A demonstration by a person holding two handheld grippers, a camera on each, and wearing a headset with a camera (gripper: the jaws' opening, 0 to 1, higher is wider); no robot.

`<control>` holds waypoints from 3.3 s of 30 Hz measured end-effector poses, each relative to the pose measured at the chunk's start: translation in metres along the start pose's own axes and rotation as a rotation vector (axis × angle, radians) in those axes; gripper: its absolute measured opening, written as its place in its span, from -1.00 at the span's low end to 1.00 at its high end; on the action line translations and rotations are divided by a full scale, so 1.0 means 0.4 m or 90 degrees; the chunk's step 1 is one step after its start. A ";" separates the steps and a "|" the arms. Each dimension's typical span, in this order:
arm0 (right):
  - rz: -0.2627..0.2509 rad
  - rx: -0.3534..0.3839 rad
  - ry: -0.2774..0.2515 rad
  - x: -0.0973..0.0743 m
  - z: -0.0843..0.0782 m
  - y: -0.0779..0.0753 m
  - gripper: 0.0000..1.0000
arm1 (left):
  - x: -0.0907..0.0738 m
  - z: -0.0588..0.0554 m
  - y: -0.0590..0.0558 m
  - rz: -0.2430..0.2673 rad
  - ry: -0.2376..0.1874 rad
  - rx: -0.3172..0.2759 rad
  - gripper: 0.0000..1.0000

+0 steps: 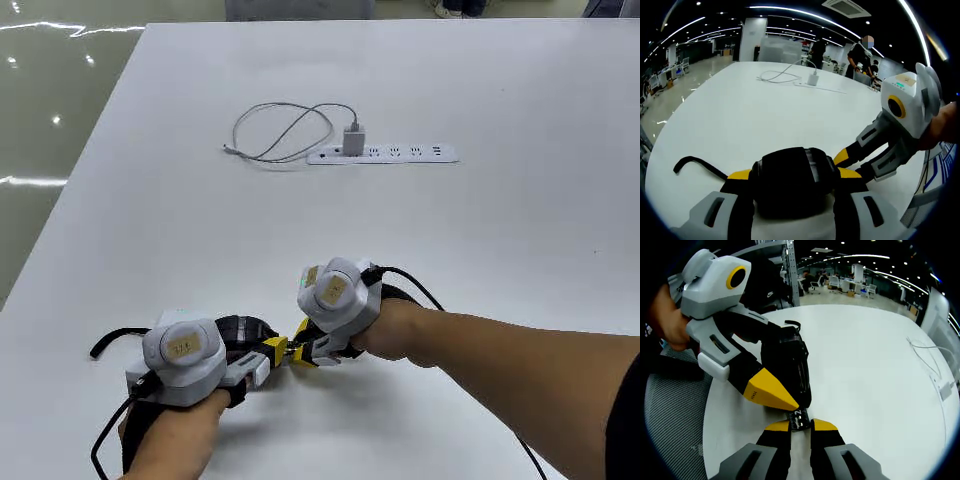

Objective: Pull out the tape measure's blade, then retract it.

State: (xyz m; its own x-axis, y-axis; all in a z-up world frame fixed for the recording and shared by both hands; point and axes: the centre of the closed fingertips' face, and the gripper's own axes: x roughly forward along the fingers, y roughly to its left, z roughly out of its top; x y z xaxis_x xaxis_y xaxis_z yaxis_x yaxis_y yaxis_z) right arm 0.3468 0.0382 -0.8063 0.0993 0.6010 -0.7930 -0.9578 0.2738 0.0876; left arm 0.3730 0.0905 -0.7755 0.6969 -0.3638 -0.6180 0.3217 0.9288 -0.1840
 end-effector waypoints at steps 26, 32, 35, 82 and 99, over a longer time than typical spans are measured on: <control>-0.012 -0.006 -0.007 0.016 0.020 0.003 -0.79 | 0.002 -0.001 -0.001 -0.006 -0.003 -0.001 0.22; -0.014 0.004 -0.012 0.016 0.021 0.003 -0.78 | 0.002 0.000 0.000 -0.007 -0.003 0.000 0.23; -0.016 0.007 -0.015 0.015 0.022 0.002 -0.78 | 0.002 0.000 0.001 -0.008 -0.002 0.000 0.23; -0.100 0.103 -0.093 -0.167 -0.039 0.018 -0.57 | -0.024 0.015 -0.010 -0.068 0.012 0.064 0.33; -0.146 0.192 -0.105 -0.301 -0.188 0.029 -0.10 | -0.092 0.001 0.007 -0.181 0.028 0.093 0.94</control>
State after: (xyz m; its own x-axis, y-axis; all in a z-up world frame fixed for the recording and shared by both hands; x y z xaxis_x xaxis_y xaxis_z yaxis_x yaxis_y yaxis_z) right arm 0.3034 -0.0872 -0.7551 0.3663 0.6044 -0.7075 -0.7862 0.6077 0.1121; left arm 0.3486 0.1064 -0.7528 0.5382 -0.6008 -0.5911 0.5903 0.7693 -0.2443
